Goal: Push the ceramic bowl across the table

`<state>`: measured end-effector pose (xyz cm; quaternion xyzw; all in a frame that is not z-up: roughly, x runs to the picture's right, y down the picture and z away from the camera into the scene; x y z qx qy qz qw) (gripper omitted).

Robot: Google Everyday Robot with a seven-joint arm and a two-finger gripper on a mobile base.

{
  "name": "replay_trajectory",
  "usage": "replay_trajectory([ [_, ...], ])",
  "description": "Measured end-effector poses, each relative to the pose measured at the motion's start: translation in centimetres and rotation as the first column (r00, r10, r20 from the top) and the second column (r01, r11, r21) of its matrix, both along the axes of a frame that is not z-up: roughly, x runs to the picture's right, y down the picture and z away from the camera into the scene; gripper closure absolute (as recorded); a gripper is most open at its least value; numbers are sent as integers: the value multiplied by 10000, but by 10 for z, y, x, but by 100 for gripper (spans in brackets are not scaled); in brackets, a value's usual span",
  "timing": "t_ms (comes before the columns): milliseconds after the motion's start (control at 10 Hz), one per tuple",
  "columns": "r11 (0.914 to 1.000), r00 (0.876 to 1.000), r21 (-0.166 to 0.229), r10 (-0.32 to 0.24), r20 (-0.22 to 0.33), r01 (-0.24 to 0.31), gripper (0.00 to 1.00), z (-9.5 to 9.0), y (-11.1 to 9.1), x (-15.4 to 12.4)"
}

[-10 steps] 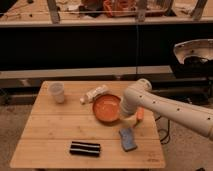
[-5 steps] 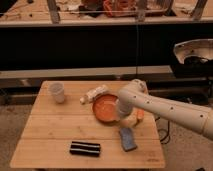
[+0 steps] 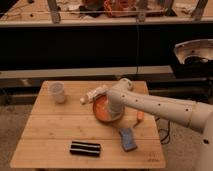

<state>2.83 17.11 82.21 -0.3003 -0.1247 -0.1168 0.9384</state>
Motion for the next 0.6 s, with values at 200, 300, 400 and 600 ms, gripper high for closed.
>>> replay_trajectory([
  [200, 9999, 9998, 6, -148, 96, 148, 96, 4, -2, -3],
  [300, 9995, 9993, 14, -311, 220, 311, 96, 6, -3, -11],
  [400, 9987, 9981, 33, -507, 356, 506, 96, 9, -4, -25],
  [600, 9972, 9957, 35, -745, 552, 745, 96, 13, -5, -46],
])
